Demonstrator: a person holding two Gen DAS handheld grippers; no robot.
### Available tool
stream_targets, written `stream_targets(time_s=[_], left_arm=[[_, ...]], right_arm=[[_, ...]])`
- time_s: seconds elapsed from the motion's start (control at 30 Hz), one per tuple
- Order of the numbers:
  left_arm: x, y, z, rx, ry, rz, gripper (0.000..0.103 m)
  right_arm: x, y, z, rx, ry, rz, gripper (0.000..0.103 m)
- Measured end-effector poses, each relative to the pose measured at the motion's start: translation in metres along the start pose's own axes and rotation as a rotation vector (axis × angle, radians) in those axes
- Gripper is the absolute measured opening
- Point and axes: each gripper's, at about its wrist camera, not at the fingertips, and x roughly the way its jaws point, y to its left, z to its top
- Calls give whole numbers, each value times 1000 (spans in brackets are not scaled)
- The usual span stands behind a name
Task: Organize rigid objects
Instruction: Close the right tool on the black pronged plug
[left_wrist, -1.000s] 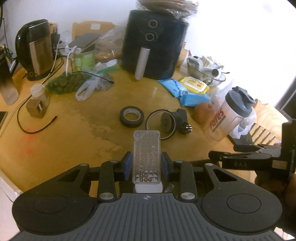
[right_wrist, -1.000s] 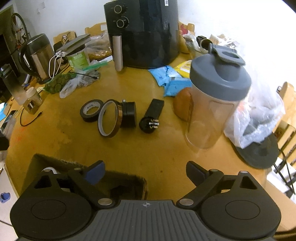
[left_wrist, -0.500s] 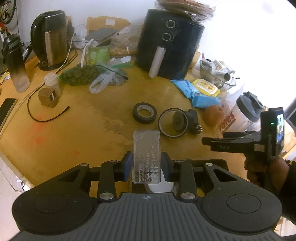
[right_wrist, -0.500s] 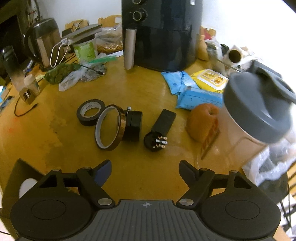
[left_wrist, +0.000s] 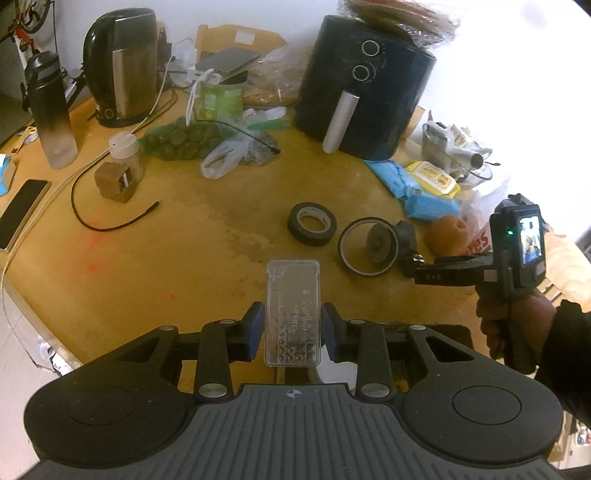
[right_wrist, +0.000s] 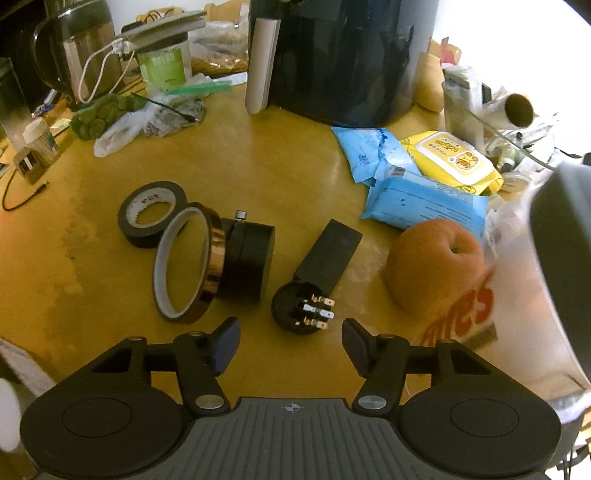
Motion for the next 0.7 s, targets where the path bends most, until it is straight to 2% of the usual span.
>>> stream_targets(time_s=[0.2,0.37,0.4,0.43,0.7], left_arm=[[0,5,0,-18,7,17,33],[0,7,0,-26,10,26,33],[0,7,1,-26,10,26,33],[0,7,1,-26,10,26,33],[3,4,3,-11,6,12,33]], right_arm=[[20,-3,5,-3,27,-20,55],[30,-7,8,1,30,-21,53],[32,-8,8,1,30,-22,48],[33,-8,8,0,32,-26,47],[24,-9,9,7,15,-21,46]])
